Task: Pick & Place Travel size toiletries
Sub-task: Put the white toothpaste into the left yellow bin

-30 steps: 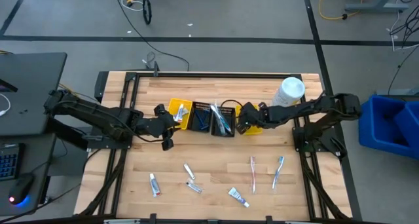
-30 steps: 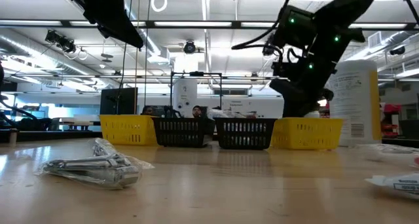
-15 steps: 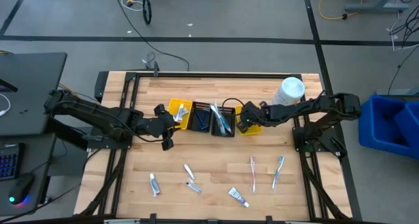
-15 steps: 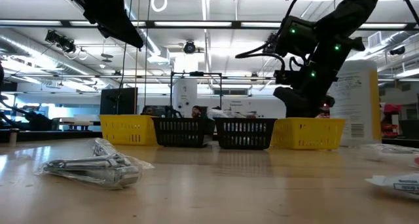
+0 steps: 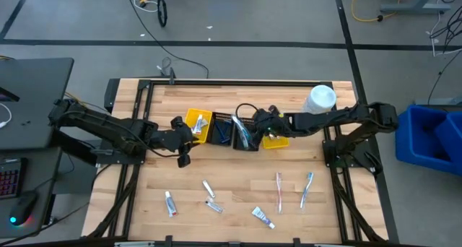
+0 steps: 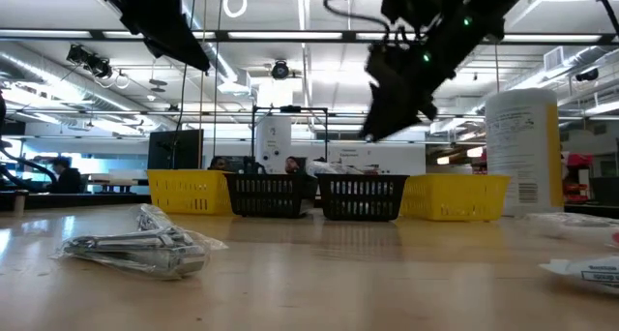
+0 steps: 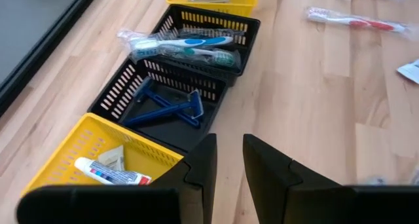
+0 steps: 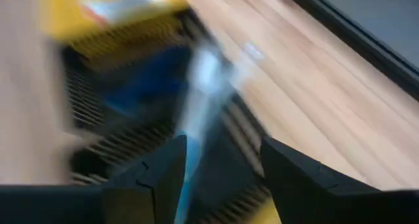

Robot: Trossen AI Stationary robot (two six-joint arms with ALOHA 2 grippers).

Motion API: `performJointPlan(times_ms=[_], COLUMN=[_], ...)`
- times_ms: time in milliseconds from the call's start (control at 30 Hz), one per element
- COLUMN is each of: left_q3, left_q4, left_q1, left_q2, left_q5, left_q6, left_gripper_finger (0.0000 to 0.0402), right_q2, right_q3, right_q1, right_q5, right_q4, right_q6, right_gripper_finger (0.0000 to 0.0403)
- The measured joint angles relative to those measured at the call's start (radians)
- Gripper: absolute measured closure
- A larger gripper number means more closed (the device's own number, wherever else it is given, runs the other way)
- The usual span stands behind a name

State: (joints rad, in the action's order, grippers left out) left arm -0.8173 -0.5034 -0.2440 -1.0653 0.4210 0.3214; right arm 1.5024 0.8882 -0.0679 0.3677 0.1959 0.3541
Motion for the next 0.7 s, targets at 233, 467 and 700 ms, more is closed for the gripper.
performJointPlan(times_ms=[233,467,700], left_q3=[0.000,0.000,0.000], left_q4=[0.000,0.000,0.012], left_q1=[0.001,0.001,-0.020], left_q2=[0.000,0.000,-0.018], left_q5=[-0.055,-0.088,-0.171], left_q6=[0.000,0.000,0.024], left_gripper_finger=[0.0319,0.0319,0.0319], right_q2=[0.000,0.000,0.000], right_q3=[0.002,-0.008,-0.056], right_q1=[0.070,0.148,0.205], right_q5=[-0.208,-0.247,-0.187], right_q4=[-0.237,-0.248,-0.240], right_q6=[-0.034,-0.057,-0.040], right_gripper_finger=[0.0217,0.0233,0.0214])
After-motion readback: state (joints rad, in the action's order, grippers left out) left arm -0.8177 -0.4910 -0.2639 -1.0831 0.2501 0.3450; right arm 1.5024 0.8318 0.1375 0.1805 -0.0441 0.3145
